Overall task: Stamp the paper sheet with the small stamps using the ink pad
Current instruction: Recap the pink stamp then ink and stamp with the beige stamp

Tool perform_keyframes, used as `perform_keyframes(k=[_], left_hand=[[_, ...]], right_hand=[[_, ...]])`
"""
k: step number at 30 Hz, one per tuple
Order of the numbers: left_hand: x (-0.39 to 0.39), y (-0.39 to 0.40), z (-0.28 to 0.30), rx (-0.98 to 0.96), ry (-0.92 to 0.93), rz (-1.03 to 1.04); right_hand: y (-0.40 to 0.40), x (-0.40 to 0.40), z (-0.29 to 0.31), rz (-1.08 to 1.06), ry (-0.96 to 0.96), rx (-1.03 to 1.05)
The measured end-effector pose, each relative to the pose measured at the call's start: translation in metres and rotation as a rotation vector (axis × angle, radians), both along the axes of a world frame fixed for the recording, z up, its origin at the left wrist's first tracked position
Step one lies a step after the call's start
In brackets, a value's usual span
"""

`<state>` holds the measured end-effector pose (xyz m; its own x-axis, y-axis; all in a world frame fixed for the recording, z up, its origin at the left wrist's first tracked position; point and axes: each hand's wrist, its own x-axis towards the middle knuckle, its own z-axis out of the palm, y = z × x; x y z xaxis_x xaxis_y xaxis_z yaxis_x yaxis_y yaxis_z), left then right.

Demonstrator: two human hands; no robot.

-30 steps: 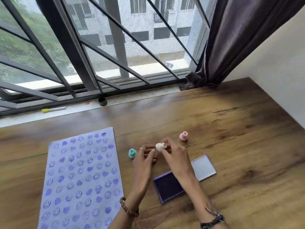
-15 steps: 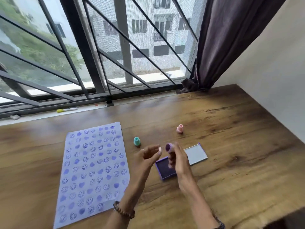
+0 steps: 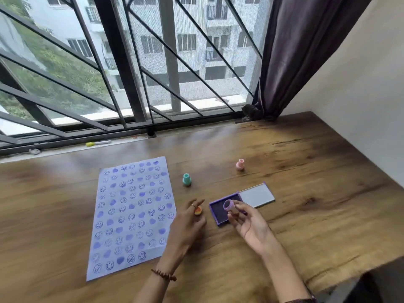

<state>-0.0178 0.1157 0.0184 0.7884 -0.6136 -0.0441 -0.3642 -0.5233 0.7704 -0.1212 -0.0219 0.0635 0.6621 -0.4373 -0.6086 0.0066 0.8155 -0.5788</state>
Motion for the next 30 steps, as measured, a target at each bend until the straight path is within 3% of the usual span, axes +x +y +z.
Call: perform_keyframes(k=[3,9,12,20,24,30], left_hand=[[0.000,-0.003,0.000,0.068,-0.006,-0.069],[0.002,-0.010,-0.006,0.227,-0.140,-0.128],[0.002,-0.009,-0.008,0.214,-0.140,-0.123],[0.000,-0.008,-0.013,0.172,-0.164,-0.098],[-0.002,-0.008,-0.013,0.125,-0.138,-0.071],[-0.003,-0.010,-0.012,0.108,-0.106,-0.050]], right_hand=[[-0.002,-0.001,-0.003,0.047,0.051,-0.219],[0.004,0.013,-0.001,0.363,0.482,-1.289],[0.008,0.022,0.000,0.475,0.525,-1.559],[0.011,0.027,-0.025,0.624,0.520,-1.879],[0.004,0.028,-0.028,0.716,0.468,-1.913],[-0.003,0.048,-0.013,0.878,0.557,-1.834]])
